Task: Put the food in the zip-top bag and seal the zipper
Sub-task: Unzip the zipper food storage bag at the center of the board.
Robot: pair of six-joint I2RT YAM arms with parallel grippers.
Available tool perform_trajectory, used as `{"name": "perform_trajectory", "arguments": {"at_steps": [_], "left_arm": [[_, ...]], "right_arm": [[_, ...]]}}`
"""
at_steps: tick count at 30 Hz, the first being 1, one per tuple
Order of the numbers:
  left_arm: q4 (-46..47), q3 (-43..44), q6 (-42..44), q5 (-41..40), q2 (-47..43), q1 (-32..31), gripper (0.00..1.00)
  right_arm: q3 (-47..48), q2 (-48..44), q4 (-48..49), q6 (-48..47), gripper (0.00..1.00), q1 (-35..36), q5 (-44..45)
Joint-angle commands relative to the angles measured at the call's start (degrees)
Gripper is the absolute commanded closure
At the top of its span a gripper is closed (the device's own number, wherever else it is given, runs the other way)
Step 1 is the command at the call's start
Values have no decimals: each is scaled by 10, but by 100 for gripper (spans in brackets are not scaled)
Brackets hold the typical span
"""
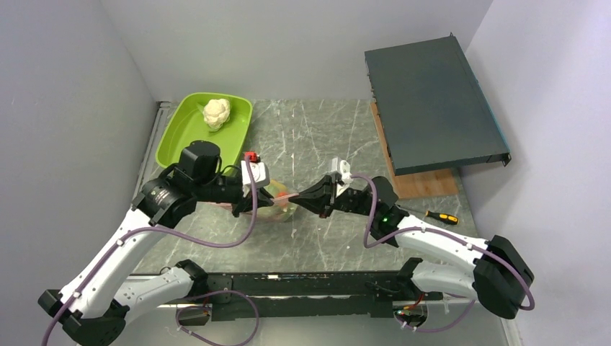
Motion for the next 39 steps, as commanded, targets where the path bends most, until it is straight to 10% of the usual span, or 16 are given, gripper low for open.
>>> {"name": "perform_trajectory", "arguments": {"at_steps": [1, 19, 30, 39], "left_arm": [[-78, 13, 17, -36, -30, 1, 100], [-108, -20, -7, -99, -106, 1, 100], [-141, -18, -18, -199, -145, 1, 100], [-128, -24, -24, -195, -150, 1, 100]], "right_arm": [[-12, -35, 42, -33, 100, -15, 46], [-42, -97, -37, -94, 100, -19, 68], [-95, -227, -114, -66, 100, -35, 341], [-81, -277, -216, -72, 100, -36, 312]]}}
